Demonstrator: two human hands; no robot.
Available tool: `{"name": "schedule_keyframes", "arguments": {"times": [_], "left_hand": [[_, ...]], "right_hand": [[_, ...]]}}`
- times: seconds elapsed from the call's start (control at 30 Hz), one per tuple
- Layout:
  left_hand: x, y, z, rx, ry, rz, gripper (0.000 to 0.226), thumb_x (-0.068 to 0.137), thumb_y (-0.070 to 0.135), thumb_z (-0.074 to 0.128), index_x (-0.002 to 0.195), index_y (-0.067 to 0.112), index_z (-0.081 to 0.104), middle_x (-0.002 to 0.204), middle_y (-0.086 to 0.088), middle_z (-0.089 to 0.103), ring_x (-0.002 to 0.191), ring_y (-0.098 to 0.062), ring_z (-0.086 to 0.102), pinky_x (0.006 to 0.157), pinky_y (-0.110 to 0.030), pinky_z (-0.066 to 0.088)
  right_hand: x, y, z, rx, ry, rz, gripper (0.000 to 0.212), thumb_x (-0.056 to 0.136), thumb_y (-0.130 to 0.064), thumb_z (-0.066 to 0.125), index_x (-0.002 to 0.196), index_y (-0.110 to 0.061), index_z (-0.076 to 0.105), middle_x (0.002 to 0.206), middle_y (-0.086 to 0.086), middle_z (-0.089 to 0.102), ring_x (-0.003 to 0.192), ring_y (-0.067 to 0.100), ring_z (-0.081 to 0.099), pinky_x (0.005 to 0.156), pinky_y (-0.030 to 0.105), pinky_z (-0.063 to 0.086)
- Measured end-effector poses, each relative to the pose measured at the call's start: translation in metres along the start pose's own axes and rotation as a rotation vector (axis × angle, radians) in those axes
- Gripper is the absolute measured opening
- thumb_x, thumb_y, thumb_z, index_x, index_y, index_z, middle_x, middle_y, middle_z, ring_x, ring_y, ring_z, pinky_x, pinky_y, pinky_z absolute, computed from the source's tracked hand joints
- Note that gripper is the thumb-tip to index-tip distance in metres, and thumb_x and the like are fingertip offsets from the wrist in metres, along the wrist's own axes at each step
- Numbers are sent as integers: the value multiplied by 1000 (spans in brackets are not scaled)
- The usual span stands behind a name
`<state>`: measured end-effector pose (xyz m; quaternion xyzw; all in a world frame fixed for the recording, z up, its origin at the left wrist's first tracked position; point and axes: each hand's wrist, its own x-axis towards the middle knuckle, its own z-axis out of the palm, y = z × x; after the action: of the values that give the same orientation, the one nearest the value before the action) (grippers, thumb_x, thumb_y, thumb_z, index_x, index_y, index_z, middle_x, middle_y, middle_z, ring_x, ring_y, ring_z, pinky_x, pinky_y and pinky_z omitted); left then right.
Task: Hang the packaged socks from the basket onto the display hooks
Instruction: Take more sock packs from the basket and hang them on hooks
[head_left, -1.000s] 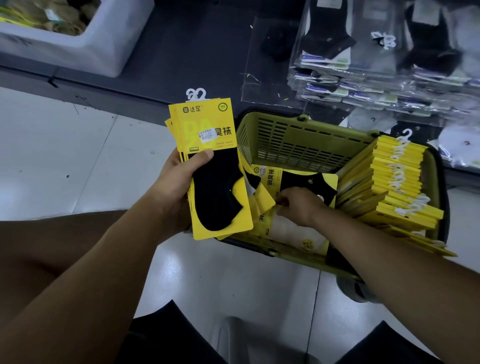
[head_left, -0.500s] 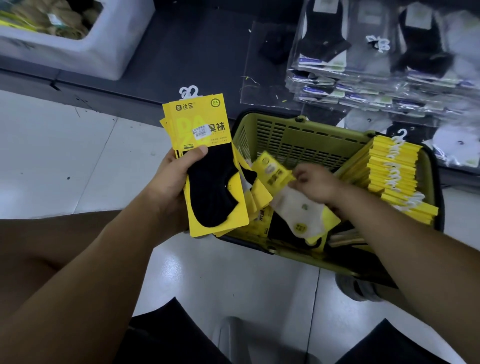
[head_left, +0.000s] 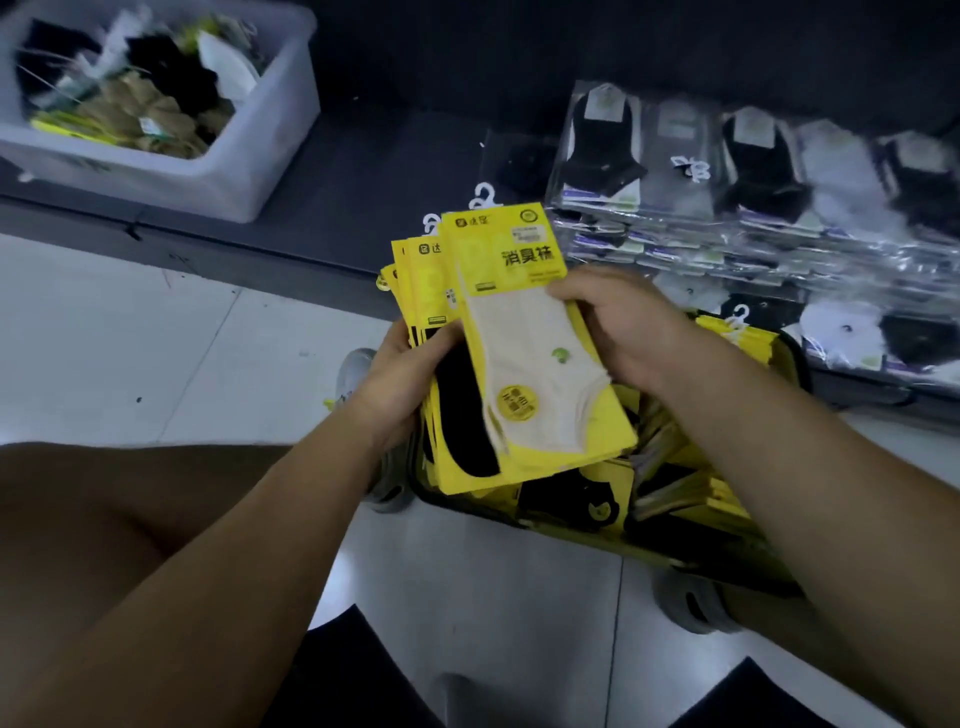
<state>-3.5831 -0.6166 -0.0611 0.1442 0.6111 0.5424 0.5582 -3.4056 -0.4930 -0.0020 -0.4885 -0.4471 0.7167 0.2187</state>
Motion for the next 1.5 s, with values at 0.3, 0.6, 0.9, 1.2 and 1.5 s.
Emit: {"name": "schedule_keyframes", "arguments": {"times": [0.3,0.6,0.9,1.2,1.5], "left_hand": [[-20,15,25,24,-66,52,66,78,74,68,127,29,65,109,14,82,100,-10,80,77,-29,65],[-31,70,56,27,-118,144,75,81,51,79,144,18,56,128,-4,77,114,-28,77,103,-53,58],[-46,185,96,174,-232,453,75,76,47,86,138,18,57,123,-1,79,112,-22,77,96,-44,61],[-39,247,125,41,-258,592,62,76,38,82,132,22,61,118,2,81,105,-21,80,75,-31,65],[-12,263,145,66,-245,706,63,77,36,83,134,24,59,122,2,80,109,-22,78,90,-43,62]], "right_hand": [[-20,2,-5,-275,132,-125,15,84,-18,71,85,-5,62,77,15,60,71,22,56,68,36,43],[-48,-53,-5,-207,149,-318,24,87,-34,77,69,-19,72,74,-4,76,64,8,70,53,20,51],[-76,-153,-24,-100,155,-543,9,92,-19,71,97,-15,65,99,10,76,85,23,73,72,38,59],[-93,-241,-48,44,166,-754,6,95,-15,64,94,-19,68,95,7,77,80,21,74,62,32,59],[-70,-280,-82,123,490,-866,30,96,-24,62,66,-26,62,84,4,73,77,22,69,78,46,56]]}}
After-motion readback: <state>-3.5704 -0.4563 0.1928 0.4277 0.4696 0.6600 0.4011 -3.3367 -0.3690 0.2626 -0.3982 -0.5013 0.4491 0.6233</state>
